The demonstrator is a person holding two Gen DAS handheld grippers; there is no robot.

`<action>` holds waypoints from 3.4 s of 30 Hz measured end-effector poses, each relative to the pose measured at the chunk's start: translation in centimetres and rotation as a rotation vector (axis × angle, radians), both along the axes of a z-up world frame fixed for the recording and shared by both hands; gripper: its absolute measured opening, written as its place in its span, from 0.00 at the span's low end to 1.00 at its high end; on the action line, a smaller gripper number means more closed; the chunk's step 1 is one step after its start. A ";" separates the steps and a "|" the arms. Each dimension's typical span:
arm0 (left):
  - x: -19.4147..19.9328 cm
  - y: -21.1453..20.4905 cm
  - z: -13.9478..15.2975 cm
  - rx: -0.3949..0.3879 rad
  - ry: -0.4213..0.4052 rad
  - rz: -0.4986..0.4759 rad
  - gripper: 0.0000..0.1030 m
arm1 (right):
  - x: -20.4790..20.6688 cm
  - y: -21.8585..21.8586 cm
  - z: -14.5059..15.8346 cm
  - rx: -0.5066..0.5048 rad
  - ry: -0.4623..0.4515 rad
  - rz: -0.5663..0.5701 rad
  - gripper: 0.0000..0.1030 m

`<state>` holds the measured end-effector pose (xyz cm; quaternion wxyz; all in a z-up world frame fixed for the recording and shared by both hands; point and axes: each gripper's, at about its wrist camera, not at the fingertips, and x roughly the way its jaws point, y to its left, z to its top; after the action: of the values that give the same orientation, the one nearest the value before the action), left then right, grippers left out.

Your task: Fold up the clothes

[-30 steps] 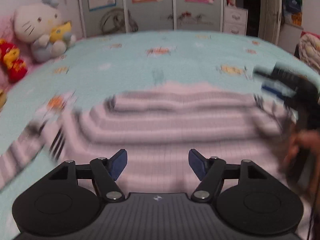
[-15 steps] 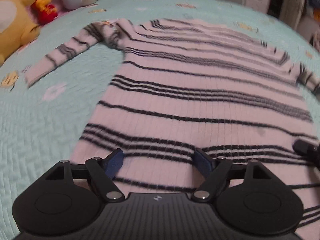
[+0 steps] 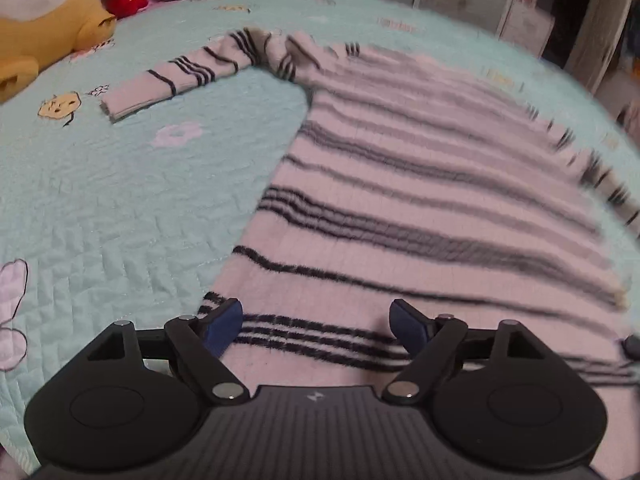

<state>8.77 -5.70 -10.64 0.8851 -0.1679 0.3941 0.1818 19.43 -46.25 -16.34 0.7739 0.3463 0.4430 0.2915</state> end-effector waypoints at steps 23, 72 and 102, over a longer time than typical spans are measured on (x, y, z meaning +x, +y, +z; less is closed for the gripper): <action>6.5 12.7 -1.7 -0.204 -0.099 0.251 0.82 | 9.2 -1.6 0.4 -0.026 -0.077 -0.124 0.55; 17.0 14.2 -2.4 -0.138 -0.063 -0.123 0.14 | 16.9 2.2 -1.6 0.030 -0.027 -0.019 0.05; 5.8 6.7 -2.1 0.070 0.024 -0.126 0.79 | 4.9 1.2 0.0 0.049 0.030 0.020 0.39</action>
<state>14.57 0.98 -12.72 0.8953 -0.1093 0.4081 0.1416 24.33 -45.02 -16.34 0.7555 0.3650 0.4507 0.3048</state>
